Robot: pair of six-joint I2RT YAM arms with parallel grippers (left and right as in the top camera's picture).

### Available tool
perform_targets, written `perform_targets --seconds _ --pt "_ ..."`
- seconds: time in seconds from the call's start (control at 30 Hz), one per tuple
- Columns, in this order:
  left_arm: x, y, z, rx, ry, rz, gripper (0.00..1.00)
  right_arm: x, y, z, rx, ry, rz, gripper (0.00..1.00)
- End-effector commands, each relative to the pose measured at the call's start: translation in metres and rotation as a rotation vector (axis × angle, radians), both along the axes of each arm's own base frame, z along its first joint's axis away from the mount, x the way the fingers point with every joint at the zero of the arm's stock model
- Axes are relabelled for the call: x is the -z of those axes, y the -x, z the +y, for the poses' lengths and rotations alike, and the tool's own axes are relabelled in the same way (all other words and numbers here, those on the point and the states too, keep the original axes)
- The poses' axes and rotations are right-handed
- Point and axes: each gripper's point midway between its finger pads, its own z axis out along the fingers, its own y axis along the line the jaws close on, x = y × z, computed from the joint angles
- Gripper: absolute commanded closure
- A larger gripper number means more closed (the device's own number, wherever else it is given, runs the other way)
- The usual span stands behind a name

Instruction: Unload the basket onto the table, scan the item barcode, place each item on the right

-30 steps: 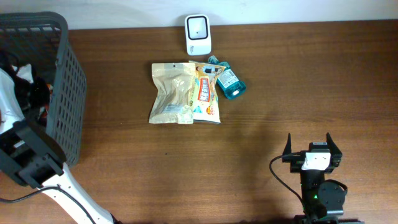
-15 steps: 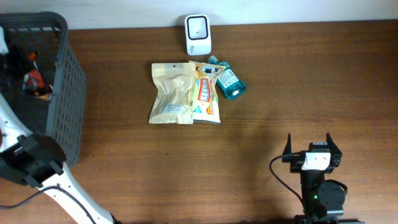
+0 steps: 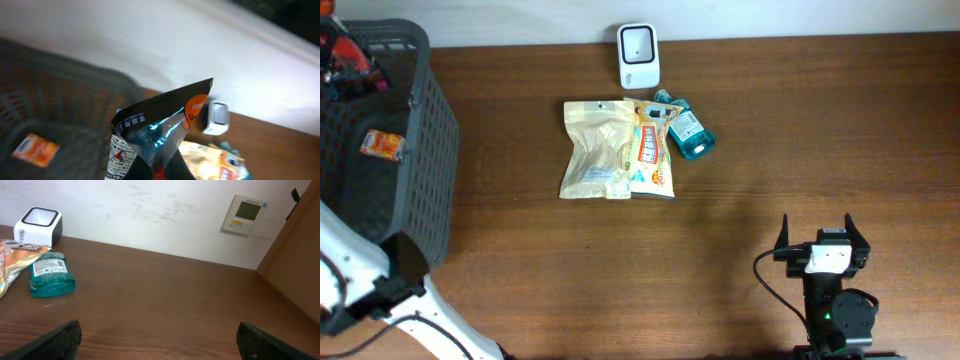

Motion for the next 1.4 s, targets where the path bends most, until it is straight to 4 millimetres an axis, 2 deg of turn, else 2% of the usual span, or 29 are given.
perform_targets --seconds 0.0,0.07,0.13,0.23,0.33,0.4,0.43,0.6,0.67,0.83,0.97,1.07,1.1,1.13,1.2,1.23,1.3,1.37 --pt "-0.051 0.031 -0.076 0.179 0.017 -0.12 1.0 0.004 0.0 -0.001 0.01 0.001 0.007 0.02" --pt "-0.046 0.032 -0.105 0.243 0.035 -0.09 1.0 0.004 0.0 -0.001 0.01 0.001 0.007 0.02" --pt "-0.03 0.033 -0.145 0.346 0.061 -0.02 1.0 0.004 0.0 -0.001 0.01 0.001 0.007 0.02" --pt "-0.013 0.026 -0.192 0.479 0.036 0.032 1.0 0.004 0.0 -0.001 0.01 0.001 0.007 0.02" --pt "0.023 0.017 -0.23 0.511 -0.031 0.161 1.0 0.004 0.0 -0.001 0.01 0.001 0.007 0.02" --pt "0.055 0.012 -0.249 0.507 -0.112 0.27 1.0 0.004 0.0 -0.001 0.01 0.001 0.007 0.02" --pt "0.082 0.01 -0.266 0.523 -0.168 0.353 1.0 0.004 0.0 -0.001 0.01 0.001 0.007 0.02" --pt "0.148 0.001 -0.317 0.622 -0.221 0.478 1.0 0.004 0.0 -0.001 0.01 0.001 0.007 0.02" --pt "0.179 -0.007 -0.327 0.616 -0.237 0.517 1.0 0.004 0.0 -0.001 0.01 0.001 0.007 0.02" --pt "0.266 -0.023 -0.333 0.508 -0.212 0.624 1.0 0.004 0.0 -0.001 0.01 0.001 0.007 0.02" --pt "0.319 -0.029 -0.335 0.485 -0.188 0.631 1.0 0.004 0.0 -0.001 0.01 0.001 0.007 0.02" --pt "0.347 -0.03 -0.34 0.489 -0.191 0.61 1.0 0.004 0.0 -0.001 0.01 0.001 0.007 0.02" --pt "0.352 -0.031 -0.34 0.489 -0.19 0.602 0.95 0.004 0.0 -0.001 0.01 0.001 0.007 0.02" --pt "0.357 -0.032 -0.341 0.49 -0.191 0.592 0.82 0.004 0.0 -0.001 0.01 0.001 0.007 0.02" --pt "0.362 -0.036 -0.34 0.479 -0.2 0.569 0.4 0.004 0.0 -0.001 0.01 0.001 0.007 0.02" --pt "0.362 -0.038 -0.339 0.474 -0.205 0.565 0.3 0.004 0.0 -0.001 0.01 0.001 0.007 0.02" --pt "0.355 -0.041 -0.338 0.468 -0.208 0.549 0.24 0.004 0.0 -0.001 0.01 0.001 0.007 0.02" --pt "0.333 -0.048 -0.336 0.459 -0.199 0.512 0.2 0.004 0.0 -0.001 0.01 0.001 0.007 0.02"
